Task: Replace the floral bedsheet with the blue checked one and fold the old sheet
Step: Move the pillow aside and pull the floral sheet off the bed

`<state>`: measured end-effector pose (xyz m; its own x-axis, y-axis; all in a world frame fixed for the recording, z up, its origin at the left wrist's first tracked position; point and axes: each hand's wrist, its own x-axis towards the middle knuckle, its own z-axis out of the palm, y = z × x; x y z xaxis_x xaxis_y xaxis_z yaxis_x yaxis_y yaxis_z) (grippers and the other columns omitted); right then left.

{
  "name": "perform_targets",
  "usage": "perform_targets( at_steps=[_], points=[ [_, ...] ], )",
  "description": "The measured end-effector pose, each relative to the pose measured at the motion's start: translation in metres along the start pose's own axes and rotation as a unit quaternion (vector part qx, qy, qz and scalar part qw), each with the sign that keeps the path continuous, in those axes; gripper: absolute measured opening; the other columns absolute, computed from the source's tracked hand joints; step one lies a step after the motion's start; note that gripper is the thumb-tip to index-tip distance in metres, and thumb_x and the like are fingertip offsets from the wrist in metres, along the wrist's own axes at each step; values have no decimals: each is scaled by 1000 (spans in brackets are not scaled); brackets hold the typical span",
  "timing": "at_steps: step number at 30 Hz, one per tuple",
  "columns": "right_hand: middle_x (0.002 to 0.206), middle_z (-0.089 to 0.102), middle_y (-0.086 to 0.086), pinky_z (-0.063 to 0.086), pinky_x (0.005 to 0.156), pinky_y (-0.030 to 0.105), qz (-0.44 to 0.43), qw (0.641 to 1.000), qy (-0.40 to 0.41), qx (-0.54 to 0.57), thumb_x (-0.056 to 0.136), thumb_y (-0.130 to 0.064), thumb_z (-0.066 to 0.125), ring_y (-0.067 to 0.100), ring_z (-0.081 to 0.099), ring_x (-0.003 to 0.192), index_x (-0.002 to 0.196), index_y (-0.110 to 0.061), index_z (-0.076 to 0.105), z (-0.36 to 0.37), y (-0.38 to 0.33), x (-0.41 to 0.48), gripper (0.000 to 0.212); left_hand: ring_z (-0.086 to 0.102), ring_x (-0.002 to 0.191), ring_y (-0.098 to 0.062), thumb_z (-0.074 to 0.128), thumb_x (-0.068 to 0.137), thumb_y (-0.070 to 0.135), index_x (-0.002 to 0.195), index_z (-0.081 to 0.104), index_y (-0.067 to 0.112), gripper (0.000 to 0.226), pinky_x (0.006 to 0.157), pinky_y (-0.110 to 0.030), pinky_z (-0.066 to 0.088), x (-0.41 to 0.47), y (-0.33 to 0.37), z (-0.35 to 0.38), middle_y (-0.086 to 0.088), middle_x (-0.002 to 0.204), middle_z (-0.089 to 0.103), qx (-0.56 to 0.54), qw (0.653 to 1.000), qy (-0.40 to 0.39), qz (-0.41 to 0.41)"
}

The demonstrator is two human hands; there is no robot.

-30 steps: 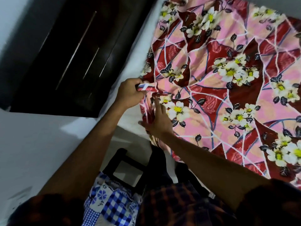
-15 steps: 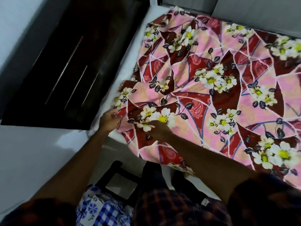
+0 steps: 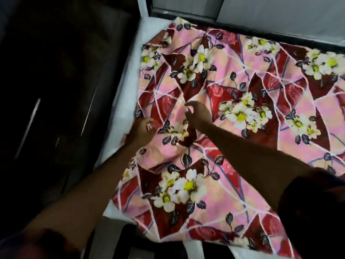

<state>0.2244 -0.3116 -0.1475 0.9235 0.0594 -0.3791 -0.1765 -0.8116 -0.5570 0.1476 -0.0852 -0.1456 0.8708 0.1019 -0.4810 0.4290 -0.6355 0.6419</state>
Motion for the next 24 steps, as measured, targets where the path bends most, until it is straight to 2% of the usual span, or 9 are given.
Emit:
perform_targets(
  at_steps=[3, 6, 11, 14, 16, 18, 20, 22, 24],
  points=[
    [126, 66, 2, 47, 83, 28, -42, 999, 12, -23, 89, -17, 62, 22, 63, 110, 131, -21, 61, 2, -26, 79, 42, 59, 110, -33, 70, 82, 21, 126, 63, 11, 45, 89, -32, 46, 69, -1, -21, -14, 121, 62, 64, 995, 34, 73],
    [140, 60, 4, 51, 90, 29, -96, 994, 42, -44, 83, -9, 61, 28, 63, 118, 140, -21, 56, 8, -42, 146, 58, 55, 121, -35, 64, 77, 43, 132, 59, 10, 65, 100, -37, 44, 137, -9, -36, -15, 130, 60, 73, 986, 62, 137],
    [168, 11, 11, 32, 119, 48, -132, 982, -4, -138, 88, -13, 60, 37, 27, 149, 161, -23, 19, 14, -57, 228, 84, 2, 153, -33, 81, 64, 62, 159, 16, 23, 121, 123, -47, 11, 214, -13, -48, -10, 166, 5, 187, 979, -57, 61],
    [168, -1, 11, 33, 115, 60, -133, 973, -27, -188, 92, -41, 53, 42, 23, 149, 161, -30, 2, 23, -59, 264, 86, 0, 153, -27, 87, 53, 65, 159, 13, 31, 133, 124, -46, 13, 231, -17, -45, -5, 166, -2, 167, 982, -80, 37],
    [169, 7, 7, 36, 109, 62, -124, 966, -25, -227, 83, -64, 33, 40, 23, 148, 158, -37, -4, 29, -61, 284, 88, 10, 152, -26, 84, 46, 66, 157, 19, 34, 133, 123, -42, 20, 237, -22, -47, -4, 165, 4, 100, 991, -74, 47],
    [163, 25, 8, 34, 108, 59, -121, 961, -24, -246, 87, -68, 29, 38, 30, 144, 158, -40, 2, 31, -68, 294, 81, 7, 152, -27, 90, 51, 60, 157, 13, 38, 133, 123, -44, 18, 239, -30, -50, -3, 165, 0, 123, 986, -89, 63],
    [147, 42, 11, 39, 104, 49, -125, 967, -6, -222, 97, -58, 44, 37, 42, 130, 156, -38, 23, 26, -76, 292, 66, -1, 153, -28, 89, 57, 58, 157, 5, 38, 133, 124, -47, 14, 240, -37, -48, -1, 166, -7, 160, 980, -96, 75],
    [128, 56, 10, 50, 87, 35, -124, 978, 40, -163, 99, -49, 55, 29, 57, 110, 147, -34, 47, 23, -80, 290, 51, -1, 153, -29, 88, 56, 62, 158, 3, 35, 135, 123, -49, 13, 242, -40, -45, -3, 166, -8, 173, 978, -90, 78],
    [107, 66, 5, 44, 67, 22, -90, 988, 66, -110, 100, -43, 56, 22, 65, 92, 131, -23, 64, 25, -83, 284, 37, 0, 153, -29, 83, 47, 74, 158, 3, 33, 142, 123, -51, 14, 242, -43, -41, -6, 166, -5, 186, 975, -82, 86]
  ],
)
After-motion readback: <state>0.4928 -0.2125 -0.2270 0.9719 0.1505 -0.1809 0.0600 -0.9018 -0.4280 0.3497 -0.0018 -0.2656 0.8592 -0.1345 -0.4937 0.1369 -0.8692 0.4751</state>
